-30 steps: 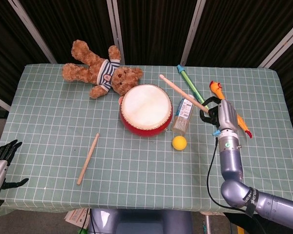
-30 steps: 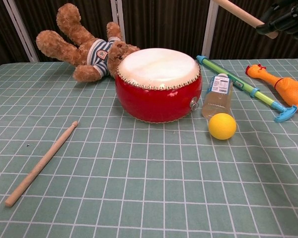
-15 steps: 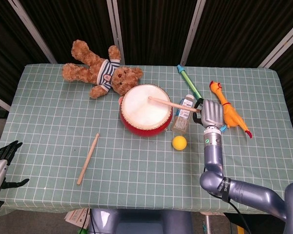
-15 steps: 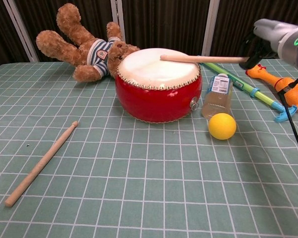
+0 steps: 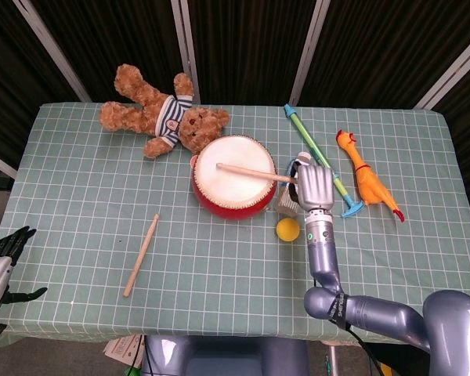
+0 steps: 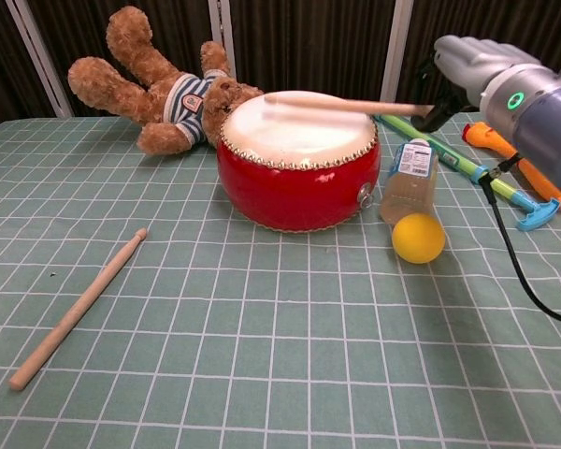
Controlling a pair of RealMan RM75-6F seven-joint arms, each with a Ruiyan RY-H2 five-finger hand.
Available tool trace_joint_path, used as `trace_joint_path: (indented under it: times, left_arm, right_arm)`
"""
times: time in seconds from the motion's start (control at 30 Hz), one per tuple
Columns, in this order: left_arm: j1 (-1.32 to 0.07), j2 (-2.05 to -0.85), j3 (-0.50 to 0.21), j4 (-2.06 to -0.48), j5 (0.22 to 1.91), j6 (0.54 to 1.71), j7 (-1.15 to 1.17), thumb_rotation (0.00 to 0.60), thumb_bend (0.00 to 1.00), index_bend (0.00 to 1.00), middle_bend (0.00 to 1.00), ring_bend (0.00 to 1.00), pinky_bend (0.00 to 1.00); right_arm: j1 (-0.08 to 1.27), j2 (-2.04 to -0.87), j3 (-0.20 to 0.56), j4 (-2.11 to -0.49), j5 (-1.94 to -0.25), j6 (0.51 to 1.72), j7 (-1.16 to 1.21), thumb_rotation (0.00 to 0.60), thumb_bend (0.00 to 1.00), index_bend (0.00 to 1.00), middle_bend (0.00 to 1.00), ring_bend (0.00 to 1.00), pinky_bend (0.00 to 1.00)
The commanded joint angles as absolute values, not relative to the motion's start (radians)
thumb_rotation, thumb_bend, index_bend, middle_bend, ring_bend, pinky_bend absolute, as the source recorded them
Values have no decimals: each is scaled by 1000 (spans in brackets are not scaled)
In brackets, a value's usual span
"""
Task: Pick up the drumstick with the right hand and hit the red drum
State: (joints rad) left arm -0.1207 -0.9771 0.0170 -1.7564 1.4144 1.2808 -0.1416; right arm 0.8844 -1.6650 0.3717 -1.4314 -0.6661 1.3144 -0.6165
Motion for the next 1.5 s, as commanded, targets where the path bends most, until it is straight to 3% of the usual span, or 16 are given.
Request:
trace_joint_path:
  times: [0.03,0.2,0.43,0.9,1.27,1.33,1.5]
  left_arm:
    - [-121,-977,17,-1757,1415,1281,-139,600,15,0,0,0,0]
    - [-121,-978,17,-1759,1413,1280,-136,600,15,0,0,0,0]
    - [-119,-980,16,-1762,1410,1284,-131,600,15,0,0,0,0]
    - [-119,-981,15,-1763,1408,1284,-129,600,15,0,0,0,0]
    - [-122,-974,15,-1766,1404,1274,-151,600,15,0,0,0,0]
    - [-123,-973,15,-1767,1403,1270,-158,600,15,0,0,0,0]
    - [-125,-969,16,-1768,1404,1264,-172,600,15,0,0,0,0]
  right_arm:
    - [841,-1611,413,-1506,-641,1330,-583,600,549,944,1000,1000,1000]
    - [798,-1566,434,-1558,-641,1339,-536,600,550,944,1000,1000,1000]
    - [710,-1532,594,-1673,-541,1289,-256,600,549,944,1000,1000,1000]
    - [694,-1504,653,-1707,-469,1258,-179,600,550,944,1000,1000,1000]
    - [821,-1592,567,-1564,-600,1291,-314,600,560,946,1000,1000,1000]
    - [852,-1610,483,-1493,-700,1297,-388,600,562,948,1000,1000,1000]
    - [918,-1650,185,-1235,-989,1280,-707,600,562,961,1000,1000,1000]
